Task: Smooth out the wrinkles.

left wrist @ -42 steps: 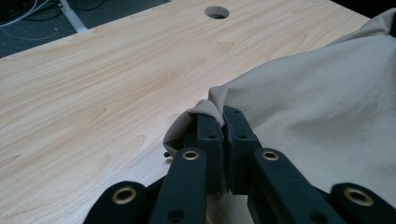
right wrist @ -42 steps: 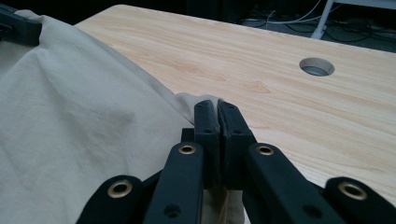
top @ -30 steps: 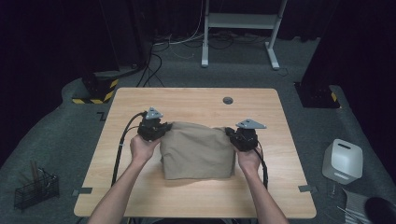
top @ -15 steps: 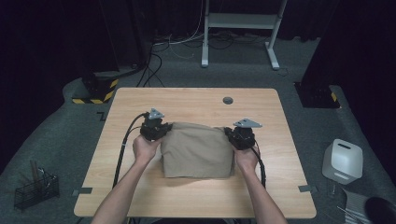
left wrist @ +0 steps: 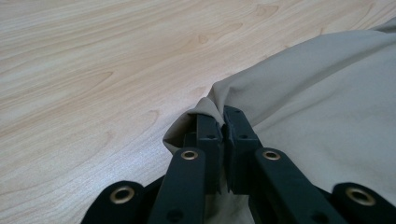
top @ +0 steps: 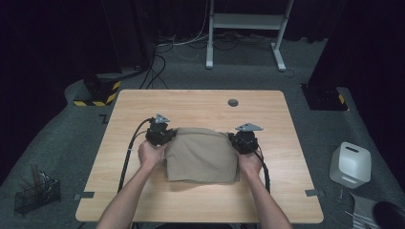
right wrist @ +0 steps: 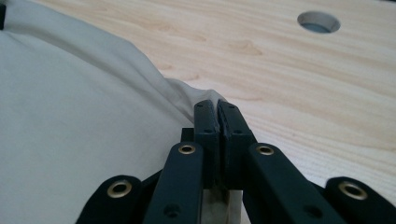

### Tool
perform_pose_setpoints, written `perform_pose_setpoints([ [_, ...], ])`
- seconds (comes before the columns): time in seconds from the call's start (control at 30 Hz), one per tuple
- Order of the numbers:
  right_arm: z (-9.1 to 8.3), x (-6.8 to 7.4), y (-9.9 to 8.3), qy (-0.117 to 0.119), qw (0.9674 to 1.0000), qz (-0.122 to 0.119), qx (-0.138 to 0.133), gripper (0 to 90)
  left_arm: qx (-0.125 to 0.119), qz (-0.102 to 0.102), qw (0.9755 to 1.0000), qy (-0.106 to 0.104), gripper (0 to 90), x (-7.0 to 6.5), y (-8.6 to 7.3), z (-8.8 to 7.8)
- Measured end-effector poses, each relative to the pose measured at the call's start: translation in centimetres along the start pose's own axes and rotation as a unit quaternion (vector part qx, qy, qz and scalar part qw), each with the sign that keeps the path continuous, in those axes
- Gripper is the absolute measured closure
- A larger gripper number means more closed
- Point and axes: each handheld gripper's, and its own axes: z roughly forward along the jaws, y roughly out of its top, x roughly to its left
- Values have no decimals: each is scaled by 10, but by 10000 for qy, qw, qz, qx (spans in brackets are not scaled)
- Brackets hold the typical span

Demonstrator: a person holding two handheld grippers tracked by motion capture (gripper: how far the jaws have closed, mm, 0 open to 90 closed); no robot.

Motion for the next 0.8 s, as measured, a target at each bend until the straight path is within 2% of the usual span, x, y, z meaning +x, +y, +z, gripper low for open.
perform_pose_setpoints([
  [0.33,7,4,-19,118,9997,-48,222,872,97,127,9999,-42,861,-4,-9,1],
  [0.37,6,5,-21,144,9996,-49,229,872,93,103,9999,-76,862,-5,-11,1],
  [0.57,-9,16,-37,272,9992,-191,241,872,42,305,9994,-158,864,-15,-27,-12],
  [0.7,-16,16,-36,290,9993,-132,211,820,40,319,9994,-133,864,-17,-30,-14],
  [0.8,-17,10,-31,316,9993,24,173,775,52,342,9993,-107,864,-16,-29,-12],
])
